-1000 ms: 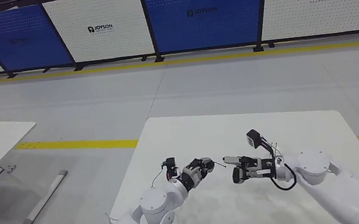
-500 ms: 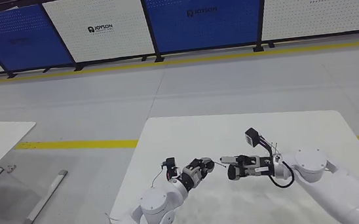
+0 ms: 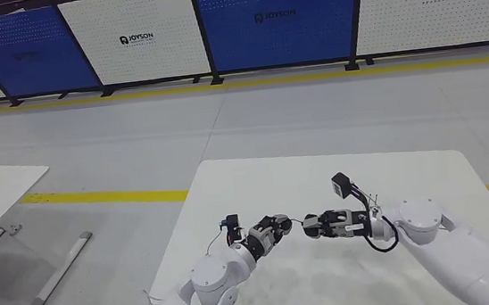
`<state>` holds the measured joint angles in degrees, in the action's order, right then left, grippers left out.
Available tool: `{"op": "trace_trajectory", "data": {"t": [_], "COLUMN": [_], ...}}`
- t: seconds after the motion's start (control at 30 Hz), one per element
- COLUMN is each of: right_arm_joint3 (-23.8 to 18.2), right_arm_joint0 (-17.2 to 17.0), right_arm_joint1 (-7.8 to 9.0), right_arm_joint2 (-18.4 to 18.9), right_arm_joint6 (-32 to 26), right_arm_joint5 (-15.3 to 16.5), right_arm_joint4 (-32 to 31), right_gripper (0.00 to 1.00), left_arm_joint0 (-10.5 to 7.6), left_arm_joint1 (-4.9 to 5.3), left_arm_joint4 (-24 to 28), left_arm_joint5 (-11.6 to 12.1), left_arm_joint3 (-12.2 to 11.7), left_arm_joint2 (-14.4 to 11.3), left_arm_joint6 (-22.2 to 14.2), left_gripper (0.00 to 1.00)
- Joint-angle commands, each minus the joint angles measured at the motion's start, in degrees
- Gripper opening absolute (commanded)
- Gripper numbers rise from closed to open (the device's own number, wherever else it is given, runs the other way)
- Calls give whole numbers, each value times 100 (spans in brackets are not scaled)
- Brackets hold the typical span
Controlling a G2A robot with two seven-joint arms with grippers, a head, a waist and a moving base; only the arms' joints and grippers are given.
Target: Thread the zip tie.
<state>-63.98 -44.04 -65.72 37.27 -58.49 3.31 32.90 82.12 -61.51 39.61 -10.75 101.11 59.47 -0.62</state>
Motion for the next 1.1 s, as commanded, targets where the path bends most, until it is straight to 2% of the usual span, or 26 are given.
{"op": "trace_trajectory", "data": {"t": [0.0,0.03,0.4,0.5,0.6,0.63,0.7,0.97,1.07], "right_arm_joint3": [10,13,21,21,21,21,21,21,21], "right_arm_joint0": [11,13,15,15,15,15,15,15,15], "right_arm_joint1": [-16,-24,-33,-33,-33,-33,-33,-33,-33], "right_arm_joint2": [17,26,40,40,40,40,40,40,40], "right_arm_joint6": [-22,-30,-52,-52,-52,-52,-52,-52,-52], "right_arm_joint5": [-18,-25,-34,-34,-34,-34,-34,-34,-34], "right_arm_joint4": [-29,-40,-45,-45,-45,-45,-45,-45,-45], "right_gripper": [0,0,0,0,0,0,0,0,0], "left_arm_joint0": [0,0,-5,-4,23,38,78,76,49], "left_arm_joint1": [0,0,-6,-17,-6,-5,-19,-21,-52], "left_arm_joint4": [0,0,19,-10,167,215,276,269,192], "left_arm_joint5": [0,0,2,165,325,476,635,653,852], "left_arm_joint3": [0,0,-21,-73,-173,-221,-257,-258,-330], "left_arm_joint2": [0,0,-14,-22,47,98,109,110,46], "left_arm_joint6": [0,0,-73,-246,-819,-935,-912,-899,-851], "left_gripper": [0,100,100,100,100,100,100,100,100]}}
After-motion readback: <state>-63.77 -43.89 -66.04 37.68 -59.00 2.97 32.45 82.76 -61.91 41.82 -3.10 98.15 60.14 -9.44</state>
